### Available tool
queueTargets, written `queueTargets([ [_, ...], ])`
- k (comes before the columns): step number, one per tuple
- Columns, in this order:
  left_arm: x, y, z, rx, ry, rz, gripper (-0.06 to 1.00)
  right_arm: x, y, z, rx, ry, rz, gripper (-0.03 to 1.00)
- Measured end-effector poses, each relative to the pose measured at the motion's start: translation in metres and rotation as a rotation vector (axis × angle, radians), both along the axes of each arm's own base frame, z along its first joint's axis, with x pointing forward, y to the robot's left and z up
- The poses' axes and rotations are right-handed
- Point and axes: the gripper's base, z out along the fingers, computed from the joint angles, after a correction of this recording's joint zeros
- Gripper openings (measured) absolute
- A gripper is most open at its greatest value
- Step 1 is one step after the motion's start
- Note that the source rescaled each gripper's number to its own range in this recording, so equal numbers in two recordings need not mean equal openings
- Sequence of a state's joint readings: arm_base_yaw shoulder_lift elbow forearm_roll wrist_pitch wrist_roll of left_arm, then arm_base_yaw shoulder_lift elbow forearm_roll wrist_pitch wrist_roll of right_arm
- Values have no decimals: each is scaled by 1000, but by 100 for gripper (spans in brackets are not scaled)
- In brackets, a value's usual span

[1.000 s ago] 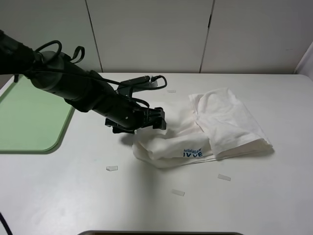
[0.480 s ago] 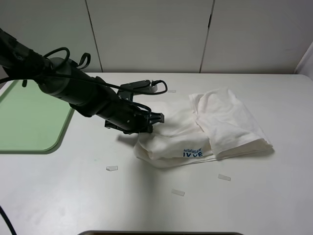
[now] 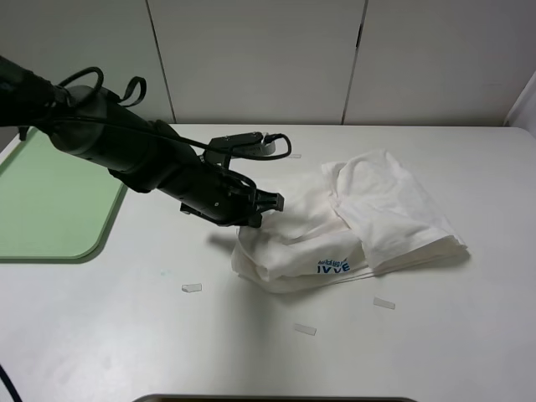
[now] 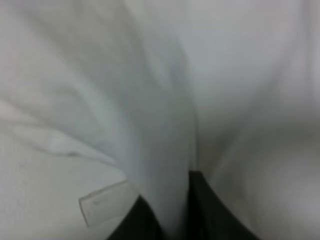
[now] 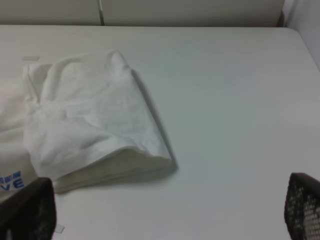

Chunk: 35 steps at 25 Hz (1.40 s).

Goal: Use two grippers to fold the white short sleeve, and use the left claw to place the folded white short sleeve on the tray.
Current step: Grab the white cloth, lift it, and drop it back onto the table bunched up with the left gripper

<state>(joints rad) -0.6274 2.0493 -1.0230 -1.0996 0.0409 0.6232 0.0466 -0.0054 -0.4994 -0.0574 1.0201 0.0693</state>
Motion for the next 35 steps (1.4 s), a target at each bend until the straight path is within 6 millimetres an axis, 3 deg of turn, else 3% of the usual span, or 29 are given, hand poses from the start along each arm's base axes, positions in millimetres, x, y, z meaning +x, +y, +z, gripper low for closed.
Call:
queueTargets([
  [12,-8,1,69,0,-196,-239,2,0,0,0,0,0,0,100],
  [18,-17,3,85,16,-212,-356,2,0,0,0,0,0,0,100],
  [24,-24,5,89,37,-183,-422,2,0,0,0,0,0,0,100],
  [28,-25,30,92,98,-60,-432,2,0,0,0,0,0,0,100],
  [35,-16,68,97,207,10,-383,2,0,0,0,1,0,1,100],
])
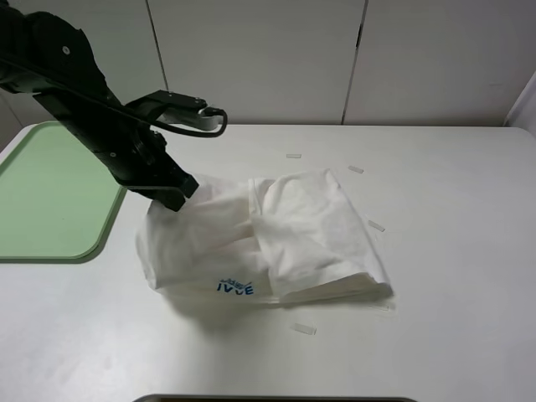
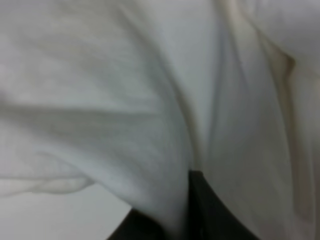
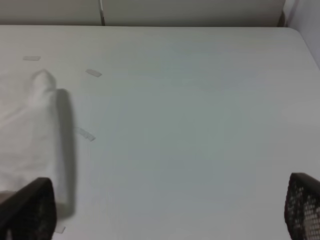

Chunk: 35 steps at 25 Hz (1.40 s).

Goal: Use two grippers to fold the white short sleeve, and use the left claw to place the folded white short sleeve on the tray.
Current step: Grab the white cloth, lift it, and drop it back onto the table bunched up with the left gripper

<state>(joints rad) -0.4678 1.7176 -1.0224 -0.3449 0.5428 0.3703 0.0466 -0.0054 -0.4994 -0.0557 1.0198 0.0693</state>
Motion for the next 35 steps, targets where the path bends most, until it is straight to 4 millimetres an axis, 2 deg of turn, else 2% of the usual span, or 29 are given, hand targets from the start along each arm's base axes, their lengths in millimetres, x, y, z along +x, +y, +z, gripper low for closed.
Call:
queueTargets([
  [2,6,20,-1,62,20,40,2,0,0,0,0,0,0,100],
  [4,7,26,-1,78,25,53,2,0,0,0,0,0,0,100],
  [5,10,38,0,109,31,83,2,0,0,0,0,0,0,100],
  [8,15,55,0,134,42,146,2,0,0,0,0,0,0,100],
  [12,17,65,-1,151,57,182,2,0,0,0,4,0,3,100],
  [24,21,61,3,92,58,260,2,0,0,0,4,0,3,100],
  [29,26,49,14,-15,67,310,2,0,0,0,4,0,3,100],
  [35,15,15,18,-56,71,228,2,0,0,0,4,-1,3,100],
])
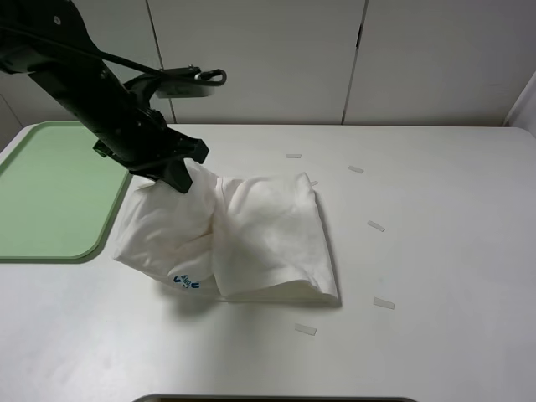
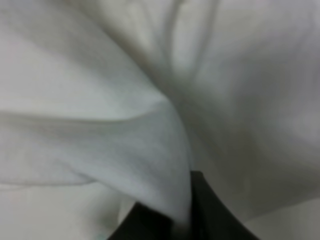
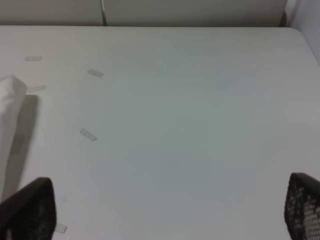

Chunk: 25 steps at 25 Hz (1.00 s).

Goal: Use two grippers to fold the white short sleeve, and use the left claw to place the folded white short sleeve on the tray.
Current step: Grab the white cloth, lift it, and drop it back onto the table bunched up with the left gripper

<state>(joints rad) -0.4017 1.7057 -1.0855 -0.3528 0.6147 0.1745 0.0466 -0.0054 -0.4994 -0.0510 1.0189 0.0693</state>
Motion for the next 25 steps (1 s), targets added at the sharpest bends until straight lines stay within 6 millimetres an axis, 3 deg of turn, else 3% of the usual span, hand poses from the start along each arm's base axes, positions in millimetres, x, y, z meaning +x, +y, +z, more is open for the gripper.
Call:
queueTargets([
  [11,-21,-54,4,-42,-112,-122,2,0,0,0,0,0,0,100],
  [25,-24,-90,6,-120,-312,-133,2,0,0,0,0,1,0,100],
])
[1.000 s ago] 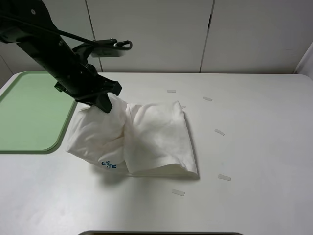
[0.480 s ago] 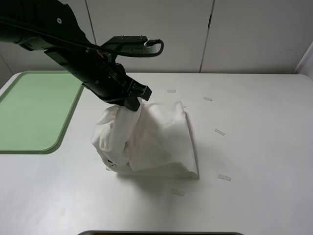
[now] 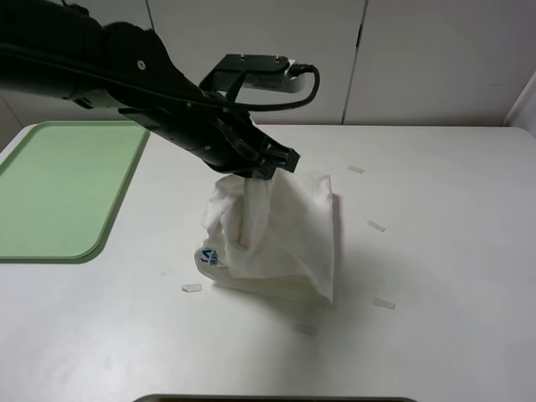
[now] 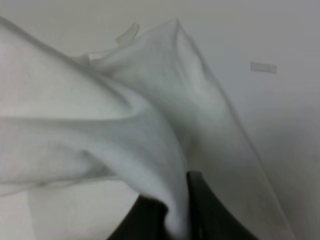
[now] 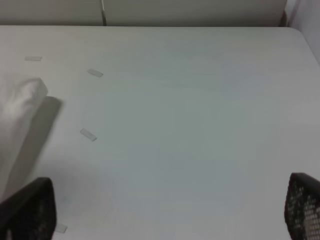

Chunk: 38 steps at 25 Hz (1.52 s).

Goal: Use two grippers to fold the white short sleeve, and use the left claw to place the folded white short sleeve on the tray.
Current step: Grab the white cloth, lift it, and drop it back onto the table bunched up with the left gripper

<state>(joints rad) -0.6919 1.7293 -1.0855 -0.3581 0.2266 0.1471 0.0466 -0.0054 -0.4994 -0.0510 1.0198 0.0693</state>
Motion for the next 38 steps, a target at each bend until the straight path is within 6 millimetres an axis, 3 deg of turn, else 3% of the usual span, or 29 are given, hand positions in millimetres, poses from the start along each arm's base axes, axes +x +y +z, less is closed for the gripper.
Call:
queueTargets([
  [7,-5,-29,-28,-9,-33,-18,2,0,0,0,0,0,0,100],
  [10,-8,-38,-40,-2,-39,-31,7,0,0,0,0,0,0,100],
  [11,-9,-42,-46,1,-41,-36,21,0,0,0,0,0,0,100],
  [12,-9,-42,-46,1,-41,-36,21,0,0,0,0,0,0,100],
  [13,-10,-44,-48,0,-44,-39,31,0,0,0,0,0,0,100],
  [16,-10,-48,-53,-6,-65,-36,68,0,0,0,3,0,2,100],
  [17,-9,-49,-55,-11,-75,-31,87,0,0,0,4,0,3,100],
  [19,-8,-49,-56,-13,-79,-28,95,0,1,0,7,0,4,100],
  [28,-8,-47,-38,-50,-106,-15,100,0,1,0,7,-1,4,100],
  [38,5,-14,-37,-15,79,102,100,0,1,0,8,-1,6,100],
])
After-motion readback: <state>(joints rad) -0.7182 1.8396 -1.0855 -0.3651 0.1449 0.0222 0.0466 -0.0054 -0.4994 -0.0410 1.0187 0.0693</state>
